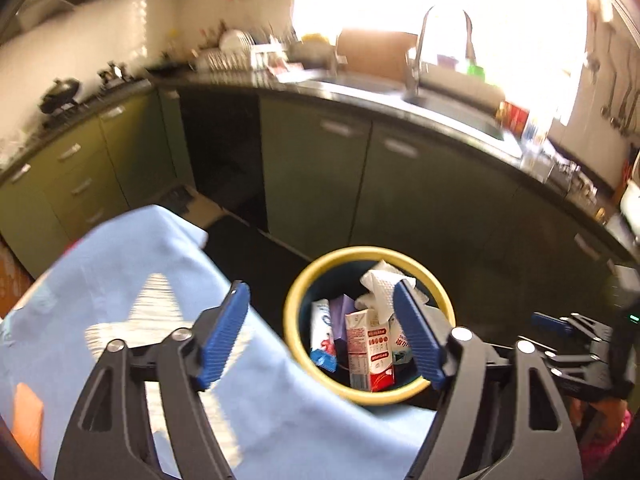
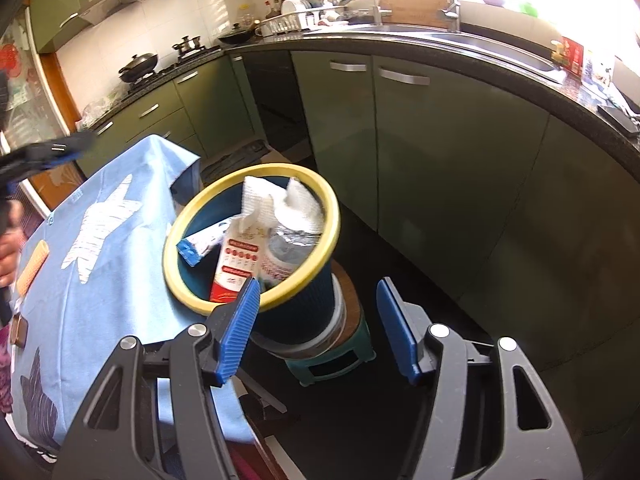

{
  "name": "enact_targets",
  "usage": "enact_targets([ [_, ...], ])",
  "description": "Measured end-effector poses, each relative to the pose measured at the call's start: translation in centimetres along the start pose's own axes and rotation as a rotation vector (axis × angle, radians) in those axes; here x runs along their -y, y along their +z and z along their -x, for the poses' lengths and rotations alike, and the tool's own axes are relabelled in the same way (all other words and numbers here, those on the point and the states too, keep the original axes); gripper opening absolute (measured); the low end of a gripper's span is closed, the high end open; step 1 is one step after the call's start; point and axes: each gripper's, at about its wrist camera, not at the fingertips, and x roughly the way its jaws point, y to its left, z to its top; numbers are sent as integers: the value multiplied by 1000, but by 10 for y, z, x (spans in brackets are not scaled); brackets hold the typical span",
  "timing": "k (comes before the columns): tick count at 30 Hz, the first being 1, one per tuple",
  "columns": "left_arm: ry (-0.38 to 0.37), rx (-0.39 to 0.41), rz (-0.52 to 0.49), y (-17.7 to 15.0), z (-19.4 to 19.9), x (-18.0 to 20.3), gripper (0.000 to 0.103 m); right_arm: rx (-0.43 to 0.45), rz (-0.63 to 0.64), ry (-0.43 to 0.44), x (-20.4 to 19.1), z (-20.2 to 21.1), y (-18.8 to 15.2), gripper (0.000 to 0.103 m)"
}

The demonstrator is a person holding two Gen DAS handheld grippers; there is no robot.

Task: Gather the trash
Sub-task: 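Carry the toothpaste tube over the bin and open the left gripper, then grasp the brown plastic tray on the table with the right gripper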

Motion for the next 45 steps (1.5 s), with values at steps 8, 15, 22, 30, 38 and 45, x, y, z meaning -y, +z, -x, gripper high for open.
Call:
enact_targets([
  [8, 142, 134, 62, -60, 123, -56, 94, -19, 68, 39, -35, -1, -3, 62],
  [15, 319, 208, 172, -125, 207, -110, 98, -38, 188, 106, -94, -3, -4, 62],
  [22, 496, 255, 285, -188, 278, -154, 98, -74, 320, 201, -166, -9, -11, 62],
  [30, 621, 252, 390, -254, 326, -191, 98, -112, 510, 345, -275, -12, -28, 62],
  [38, 659, 268, 469, -288, 349, -214, 98, -167, 708, 566, -401, -6, -51, 62],
  [45, 674, 260, 495, -304, 356, -223, 98, -228, 848, 657, -482, -14, -71, 50],
])
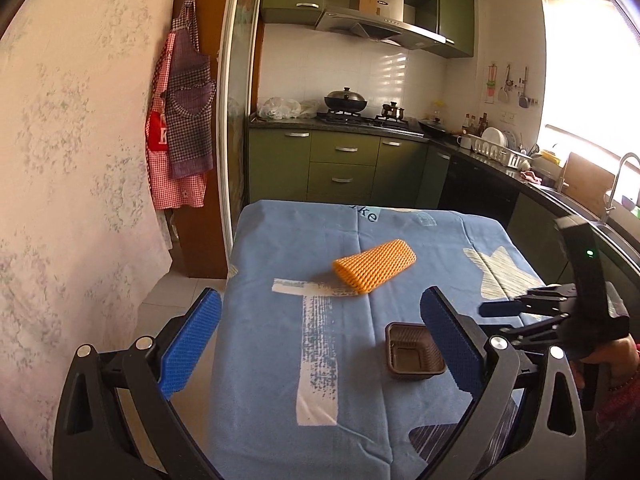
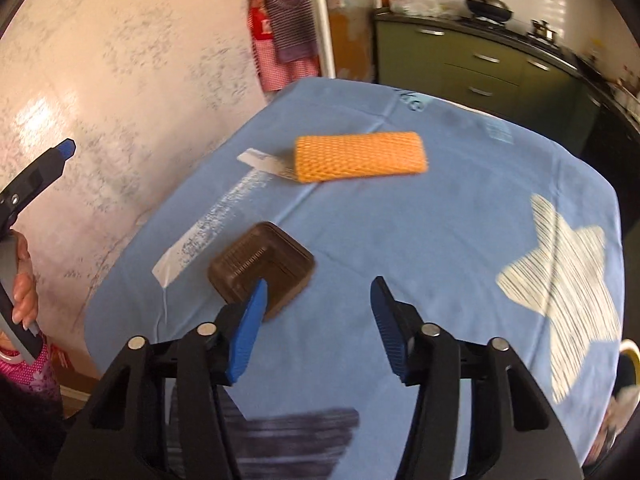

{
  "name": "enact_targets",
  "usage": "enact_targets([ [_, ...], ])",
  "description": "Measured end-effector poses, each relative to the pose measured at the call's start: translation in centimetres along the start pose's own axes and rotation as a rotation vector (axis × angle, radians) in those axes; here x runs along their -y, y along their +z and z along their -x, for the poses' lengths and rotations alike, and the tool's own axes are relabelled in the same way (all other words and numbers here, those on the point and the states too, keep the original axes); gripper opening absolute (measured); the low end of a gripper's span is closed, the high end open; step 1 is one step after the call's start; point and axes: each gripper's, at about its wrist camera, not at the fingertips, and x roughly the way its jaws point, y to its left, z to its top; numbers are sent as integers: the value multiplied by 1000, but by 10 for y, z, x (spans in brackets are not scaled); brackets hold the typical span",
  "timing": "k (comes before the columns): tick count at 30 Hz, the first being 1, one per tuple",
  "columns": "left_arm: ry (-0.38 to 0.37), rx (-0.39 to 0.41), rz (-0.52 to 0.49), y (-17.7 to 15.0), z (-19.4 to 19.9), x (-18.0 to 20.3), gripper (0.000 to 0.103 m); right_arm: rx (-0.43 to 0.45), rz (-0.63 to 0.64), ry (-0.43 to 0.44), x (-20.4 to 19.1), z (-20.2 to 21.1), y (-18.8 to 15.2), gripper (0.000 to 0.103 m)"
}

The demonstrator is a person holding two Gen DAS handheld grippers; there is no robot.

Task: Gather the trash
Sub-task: 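Grasp the brown plastic tray on the table with the right gripper, then carry the brown tray over the bin and open the right gripper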

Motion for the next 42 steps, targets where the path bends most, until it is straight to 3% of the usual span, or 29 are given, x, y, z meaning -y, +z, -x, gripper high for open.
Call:
enact_targets([
  [9, -5, -20, -1, -7, -4, -5, 98, -130, 119, -13, -8, -58, 24, 39],
  [17, -9, -39, -7, -8, -13, -2, 98, -166, 138, 14, -10, -74, 26, 32],
  [23, -14, -54, -21, -8, -20, 6, 98, -159, 143, 18, -11, -76, 25, 11],
  [24, -16, -55, -22, -8, -21, 6, 98, -156, 140, 17, -11, -75, 25, 6],
  [34, -28, -57, -47, -7, -22, 17, 98, -103, 68, -1, 6, -50, 10, 4],
  [42, -58, -59, -63, -7, -22, 28, 98, -22, -136, -71, 58, 6, -36, 4],
])
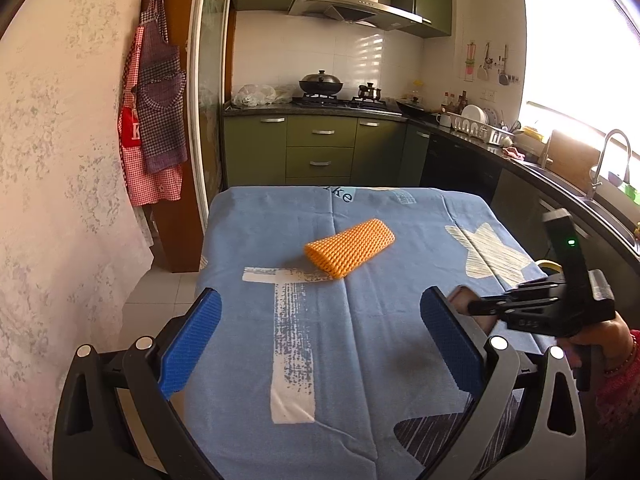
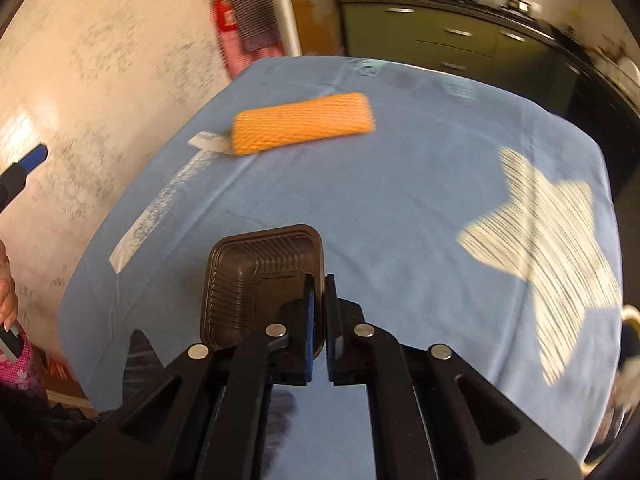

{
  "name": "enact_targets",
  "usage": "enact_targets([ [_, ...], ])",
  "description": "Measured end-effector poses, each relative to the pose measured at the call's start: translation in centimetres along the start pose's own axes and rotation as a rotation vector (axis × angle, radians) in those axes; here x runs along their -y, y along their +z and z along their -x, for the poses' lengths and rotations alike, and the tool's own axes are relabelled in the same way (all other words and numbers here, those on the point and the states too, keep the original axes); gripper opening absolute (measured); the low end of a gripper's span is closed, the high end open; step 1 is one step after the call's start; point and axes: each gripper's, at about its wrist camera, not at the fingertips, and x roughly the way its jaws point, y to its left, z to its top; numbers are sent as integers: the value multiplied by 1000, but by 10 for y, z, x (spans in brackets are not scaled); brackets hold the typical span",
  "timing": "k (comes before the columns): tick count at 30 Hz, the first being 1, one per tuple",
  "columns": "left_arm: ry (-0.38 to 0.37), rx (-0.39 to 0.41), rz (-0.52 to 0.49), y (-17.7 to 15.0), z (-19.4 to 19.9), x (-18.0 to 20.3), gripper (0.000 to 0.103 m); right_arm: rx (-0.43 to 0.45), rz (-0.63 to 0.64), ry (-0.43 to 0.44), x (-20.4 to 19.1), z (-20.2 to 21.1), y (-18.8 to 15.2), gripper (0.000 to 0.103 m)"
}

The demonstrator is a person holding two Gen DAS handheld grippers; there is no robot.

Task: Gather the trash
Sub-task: 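Carry the brown tray over the bin and open the right gripper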

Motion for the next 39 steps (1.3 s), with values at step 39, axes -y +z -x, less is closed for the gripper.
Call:
enact_targets([
  [39, -135, -93, -196, 20, -58, 87, 98, 215, -647, -629, 257, 151, -140, 37],
])
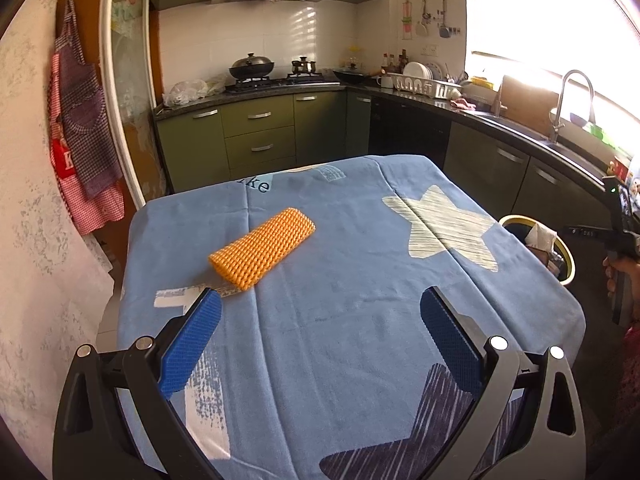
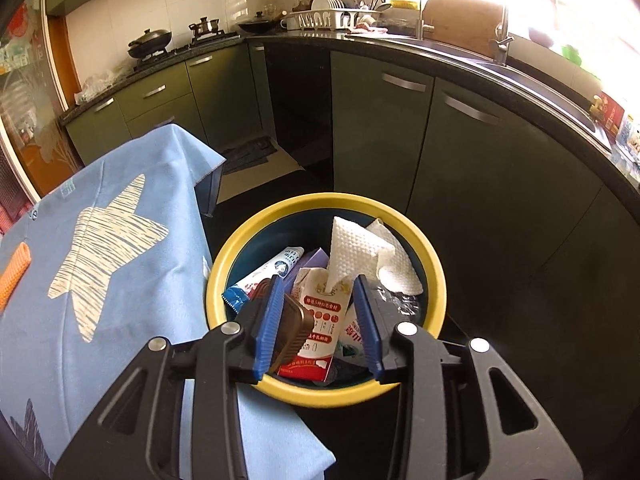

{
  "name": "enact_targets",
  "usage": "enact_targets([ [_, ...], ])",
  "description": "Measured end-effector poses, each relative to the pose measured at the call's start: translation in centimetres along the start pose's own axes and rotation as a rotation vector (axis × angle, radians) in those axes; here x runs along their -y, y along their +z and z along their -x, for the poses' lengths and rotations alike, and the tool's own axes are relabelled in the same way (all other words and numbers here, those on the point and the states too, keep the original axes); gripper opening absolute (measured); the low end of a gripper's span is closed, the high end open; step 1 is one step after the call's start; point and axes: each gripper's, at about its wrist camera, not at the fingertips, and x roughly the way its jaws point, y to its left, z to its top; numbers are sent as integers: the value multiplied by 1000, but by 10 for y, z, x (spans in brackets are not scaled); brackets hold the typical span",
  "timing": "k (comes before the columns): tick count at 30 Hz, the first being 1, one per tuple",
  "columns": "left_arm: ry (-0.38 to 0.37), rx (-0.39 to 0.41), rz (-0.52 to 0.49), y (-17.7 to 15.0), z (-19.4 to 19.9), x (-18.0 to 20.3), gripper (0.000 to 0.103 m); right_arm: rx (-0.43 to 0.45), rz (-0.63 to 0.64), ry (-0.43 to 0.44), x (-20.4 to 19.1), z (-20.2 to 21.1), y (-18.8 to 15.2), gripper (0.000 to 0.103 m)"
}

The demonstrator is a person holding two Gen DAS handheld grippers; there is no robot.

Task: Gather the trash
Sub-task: 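Carry the brown tray over the bin and open the right gripper, then grasp the orange mesh sleeve on the table with the left gripper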

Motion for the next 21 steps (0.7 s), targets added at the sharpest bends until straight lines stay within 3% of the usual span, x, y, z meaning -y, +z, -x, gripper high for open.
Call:
enact_targets([
  [11, -57, -70, -168, 35, -61, -16, 98, 26, -21, 55, -5, 25, -7, 41],
  [15, -116, -133, -241, 55, -105, -31, 98, 30, -10, 62, -14, 29, -5, 44],
  [21, -209, -231, -258, 73, -172, -60, 98, 16, 15, 52, -29, 25, 2, 45],
])
